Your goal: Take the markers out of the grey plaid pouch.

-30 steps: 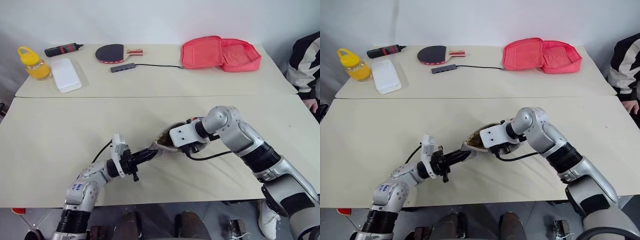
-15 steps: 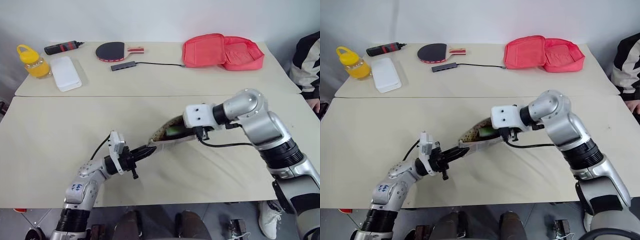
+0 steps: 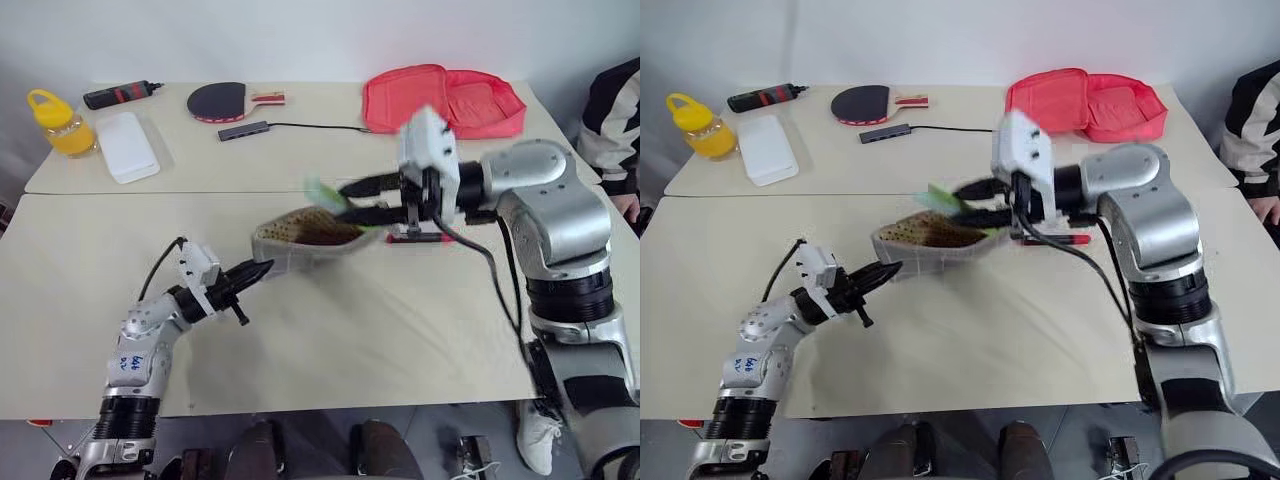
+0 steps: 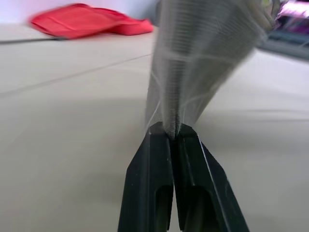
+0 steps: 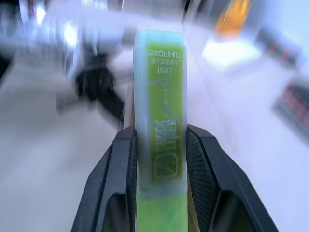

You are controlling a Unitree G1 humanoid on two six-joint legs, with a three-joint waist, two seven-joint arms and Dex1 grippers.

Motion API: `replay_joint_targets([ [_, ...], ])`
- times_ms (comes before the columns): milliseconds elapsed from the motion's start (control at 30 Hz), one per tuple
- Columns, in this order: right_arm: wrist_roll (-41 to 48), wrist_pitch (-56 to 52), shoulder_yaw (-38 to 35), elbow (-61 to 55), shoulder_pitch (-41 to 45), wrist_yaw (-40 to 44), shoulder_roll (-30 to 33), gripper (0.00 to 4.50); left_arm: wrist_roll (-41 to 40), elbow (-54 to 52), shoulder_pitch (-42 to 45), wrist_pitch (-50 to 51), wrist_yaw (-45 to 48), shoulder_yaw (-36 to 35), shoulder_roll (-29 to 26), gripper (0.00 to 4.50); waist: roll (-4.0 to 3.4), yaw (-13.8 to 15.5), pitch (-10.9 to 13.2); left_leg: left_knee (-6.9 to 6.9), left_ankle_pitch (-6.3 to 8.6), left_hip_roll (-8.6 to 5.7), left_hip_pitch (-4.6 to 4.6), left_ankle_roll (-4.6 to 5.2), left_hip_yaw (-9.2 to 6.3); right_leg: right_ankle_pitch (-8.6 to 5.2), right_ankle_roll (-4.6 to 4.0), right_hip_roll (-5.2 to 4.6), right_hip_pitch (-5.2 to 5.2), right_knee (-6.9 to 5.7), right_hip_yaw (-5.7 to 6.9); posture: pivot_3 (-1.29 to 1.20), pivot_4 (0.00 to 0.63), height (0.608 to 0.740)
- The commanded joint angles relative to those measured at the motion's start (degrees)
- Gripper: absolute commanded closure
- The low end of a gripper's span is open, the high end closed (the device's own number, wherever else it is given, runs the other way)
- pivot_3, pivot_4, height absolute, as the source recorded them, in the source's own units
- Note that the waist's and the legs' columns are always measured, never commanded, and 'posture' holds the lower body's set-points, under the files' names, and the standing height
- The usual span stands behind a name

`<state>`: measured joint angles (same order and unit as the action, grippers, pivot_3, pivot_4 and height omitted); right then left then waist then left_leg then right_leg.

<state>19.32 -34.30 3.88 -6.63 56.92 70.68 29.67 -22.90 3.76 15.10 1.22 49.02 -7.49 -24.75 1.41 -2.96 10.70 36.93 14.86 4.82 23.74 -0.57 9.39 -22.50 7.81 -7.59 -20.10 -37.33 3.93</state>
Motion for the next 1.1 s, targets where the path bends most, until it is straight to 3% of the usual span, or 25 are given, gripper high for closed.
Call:
replay_joint_targets([
  [33, 4.4, -0.4, -4.2, -0.5, 2.3, -4.9, -2.5, 3.45, 2.1, 0.8, 1.5, -5.2, -1.6, -1.9, -1.0, 4.5, 0.0, 0.2, 0.0, 0.09, 0.0, 0.0, 0.21, 0.01, -0.01, 0.01, 0.02, -0.03, -0.23, -0.12, 0.0, 0.0, 0.15, 0.74],
  [167, -1.8, 4.8, 0.5, 1.9, -0.5, -3.1, 3.7, 3.45, 7.8, 4.4, 1.8, -13.0, -3.7, -3.7, -4.9, 4.5, 0.03, 1.1, 0.0, 0.17, -0.01, -0.12, 0.51, 0.04, 0.03, 0.03, 0.06, -0.02, -0.54, -0.27, -0.02, 0.0, 0.15, 0.74],
  [300, -15.4, 19.4, 9.0, 9.2, -7.3, -1.1, 14.5, 3.45, 15.9, 8.9, 1.7, -22.8, -8.6, -6.3, -11.6, 4.5, 0.23, 1.3, 0.1, 0.15, 0.0, -0.11, 0.51, 0.05, 0.07, 0.03, 0.06, -0.02, -0.54, -0.09, 0.02, 0.0, 0.15, 0.74],
  [400, -17.8, 24.7, 9.9, 11.6, -11.5, -1.5, 16.8, 3.45, 21.9, 9.9, 0.4, -28.1, -12.5, -6.1, -15.2, 4.5, 0.15, 1.2, 0.2, 0.11, 0.01, -0.12, 0.5, 0.07, 0.31, 0.04, 0.08, -0.09, -0.62, -0.07, -0.02, 0.0, 0.15, 0.74],
  [633, -22.7, 32.1, 11.5, 13.3, -18.9, -2.4, 17.8, 3.45, 27.4, 6.3, -2.6, -28.5, -19.1, -2.3, -12.4, 4.5, 0.08, 0.7, 0.2, 0.15, -0.03, 0.04, 0.49, 0.01, 0.72, 0.04, 0.08, -0.07, -1.11, -0.5, -0.13, 0.0, 0.15, 0.74],
  [900, -23.9, 34.6, 10.6, 15.4, -20.3, -3.1, 17.9, 3.45, 25.2, 2.4, -5.7, -25.8, -17.5, 2.1, -10.0, 4.5, 0.09, 0.9, 0.2, 0.27, -0.04, 0.07, 0.48, 0.01, 0.77, 0.05, 0.06, -0.07, -1.13, -0.59, -0.2, 0.0, 0.15, 0.74],
  [1100, -22.2, 32.2, 9.3, 15.3, -21.3, -2.8, 17.9, 1.53, 21.2, 1.6, -6.9, -24.8, -14.7, 1.0, -10.8, 2.89, 0.1, 1.1, 0.2, 0.27, -0.03, 0.06, 0.48, 0.02, 0.77, 0.05, 0.06, -0.07, -1.11, -0.59, -0.2, 0.0, 0.15, 0.74],
])
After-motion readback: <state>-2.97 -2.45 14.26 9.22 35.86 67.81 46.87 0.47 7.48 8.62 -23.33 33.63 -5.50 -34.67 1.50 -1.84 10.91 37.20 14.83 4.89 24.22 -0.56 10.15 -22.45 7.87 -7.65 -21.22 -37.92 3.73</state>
